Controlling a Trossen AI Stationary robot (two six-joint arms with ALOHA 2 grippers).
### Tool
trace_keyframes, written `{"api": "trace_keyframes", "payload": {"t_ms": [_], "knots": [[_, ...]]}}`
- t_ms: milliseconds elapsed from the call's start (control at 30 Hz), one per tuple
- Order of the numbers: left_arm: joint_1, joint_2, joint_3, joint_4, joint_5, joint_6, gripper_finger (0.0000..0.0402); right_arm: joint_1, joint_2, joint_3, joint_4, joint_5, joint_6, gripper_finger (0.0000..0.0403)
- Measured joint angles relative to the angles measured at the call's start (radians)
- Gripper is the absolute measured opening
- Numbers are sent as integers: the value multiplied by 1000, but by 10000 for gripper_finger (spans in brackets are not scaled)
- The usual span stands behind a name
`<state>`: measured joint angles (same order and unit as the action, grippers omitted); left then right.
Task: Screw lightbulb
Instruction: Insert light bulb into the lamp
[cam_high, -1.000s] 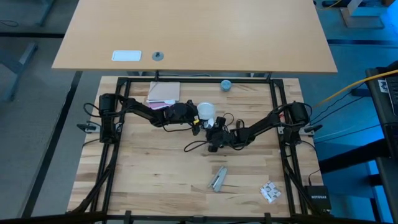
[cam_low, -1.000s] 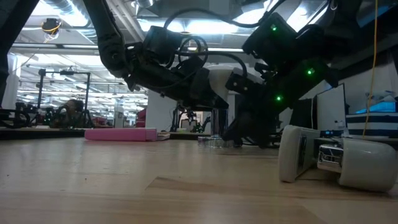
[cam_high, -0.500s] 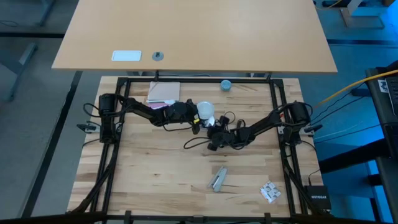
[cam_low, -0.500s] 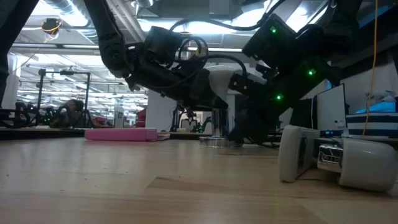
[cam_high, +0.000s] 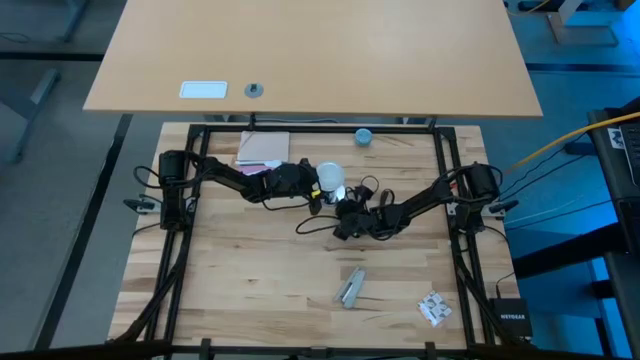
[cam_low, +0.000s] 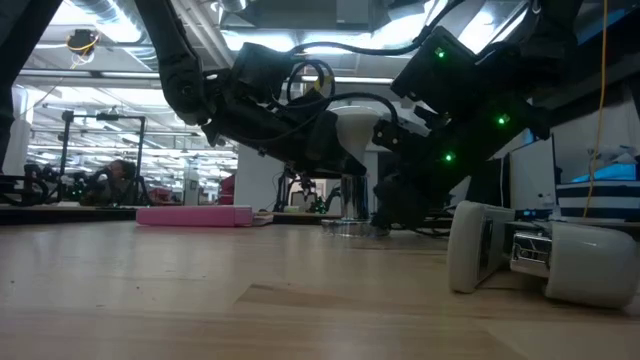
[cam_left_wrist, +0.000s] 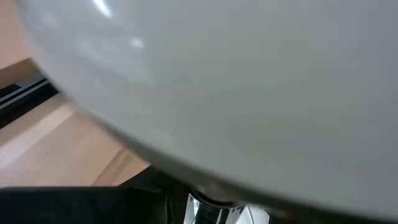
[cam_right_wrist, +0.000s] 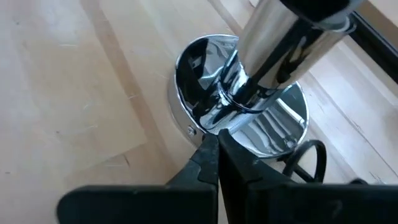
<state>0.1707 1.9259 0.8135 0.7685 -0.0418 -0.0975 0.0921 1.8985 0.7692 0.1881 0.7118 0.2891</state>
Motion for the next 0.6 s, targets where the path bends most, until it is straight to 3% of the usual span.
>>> {"api": "trace_keyframes", "payload": {"t_ms": [367,600], "knots": [[0,0,0,1,-7,0,155,-1,2,-4,-43,96,53,4],[-5,-1,-1,0,23,-3,155,-31,3,-4,-73,90,118,4]]}}
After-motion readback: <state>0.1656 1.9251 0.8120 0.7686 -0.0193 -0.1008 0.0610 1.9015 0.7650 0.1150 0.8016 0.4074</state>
